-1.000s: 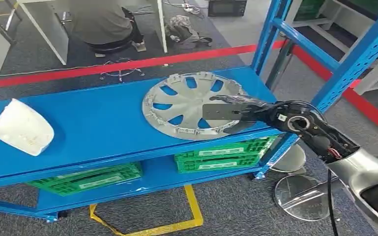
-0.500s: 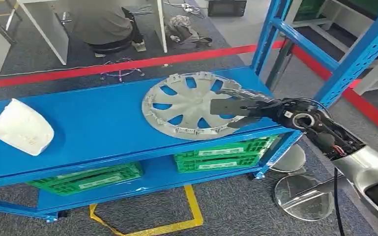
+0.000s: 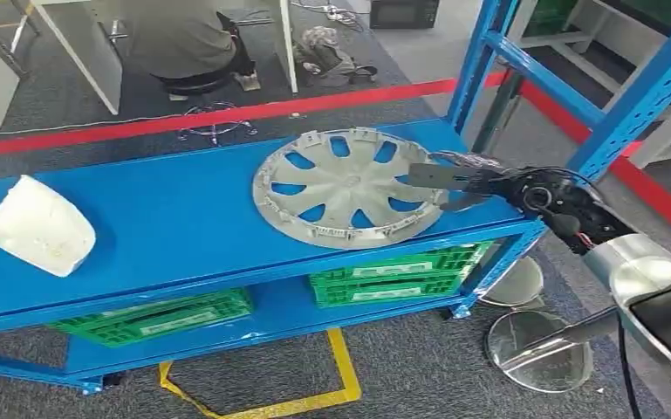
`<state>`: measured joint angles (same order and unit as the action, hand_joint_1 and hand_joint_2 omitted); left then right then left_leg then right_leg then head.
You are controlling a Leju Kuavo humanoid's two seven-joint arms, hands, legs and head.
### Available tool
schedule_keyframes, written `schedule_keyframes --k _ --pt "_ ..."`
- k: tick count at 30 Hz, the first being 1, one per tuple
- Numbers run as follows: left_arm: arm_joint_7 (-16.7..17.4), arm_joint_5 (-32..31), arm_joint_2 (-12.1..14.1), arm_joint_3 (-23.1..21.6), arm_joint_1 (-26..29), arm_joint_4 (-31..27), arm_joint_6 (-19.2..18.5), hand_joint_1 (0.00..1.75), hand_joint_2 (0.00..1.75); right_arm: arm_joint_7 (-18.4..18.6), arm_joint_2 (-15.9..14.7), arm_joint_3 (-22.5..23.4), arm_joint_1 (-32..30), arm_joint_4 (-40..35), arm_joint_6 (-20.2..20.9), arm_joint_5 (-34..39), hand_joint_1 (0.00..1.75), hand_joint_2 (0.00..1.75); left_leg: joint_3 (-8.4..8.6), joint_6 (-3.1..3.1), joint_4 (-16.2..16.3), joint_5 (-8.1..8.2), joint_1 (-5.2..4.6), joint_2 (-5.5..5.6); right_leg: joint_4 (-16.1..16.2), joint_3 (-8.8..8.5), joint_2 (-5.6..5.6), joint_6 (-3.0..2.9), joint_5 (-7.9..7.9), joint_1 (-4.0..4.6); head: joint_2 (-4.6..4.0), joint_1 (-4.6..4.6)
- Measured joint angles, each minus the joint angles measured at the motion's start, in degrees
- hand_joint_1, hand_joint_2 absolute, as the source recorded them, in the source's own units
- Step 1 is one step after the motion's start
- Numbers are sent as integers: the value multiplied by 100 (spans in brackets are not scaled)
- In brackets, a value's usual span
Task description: Take the parts from the cabinet and place them on the table.
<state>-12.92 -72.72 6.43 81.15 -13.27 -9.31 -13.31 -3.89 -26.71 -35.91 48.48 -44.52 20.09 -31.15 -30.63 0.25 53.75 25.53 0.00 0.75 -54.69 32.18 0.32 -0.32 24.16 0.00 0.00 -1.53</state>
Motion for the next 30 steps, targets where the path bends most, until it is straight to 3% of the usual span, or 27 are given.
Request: schedule_keyframes --k 13,30 --pt "-4 -33 0 0 -11 0 11 0 0 -177 345 -76 298 765 116 -83 0 175 1 0 0 -1 0 -2 -1 0 -1 0 0 1 0 2" --pt "-11 -52 2 0 -11 0 31 0 0 -127 638 -133 438 707 275 -46 0 175 2 -1 0 -1 0 -3 -2 -1 1 -1 -1 2 0 2"
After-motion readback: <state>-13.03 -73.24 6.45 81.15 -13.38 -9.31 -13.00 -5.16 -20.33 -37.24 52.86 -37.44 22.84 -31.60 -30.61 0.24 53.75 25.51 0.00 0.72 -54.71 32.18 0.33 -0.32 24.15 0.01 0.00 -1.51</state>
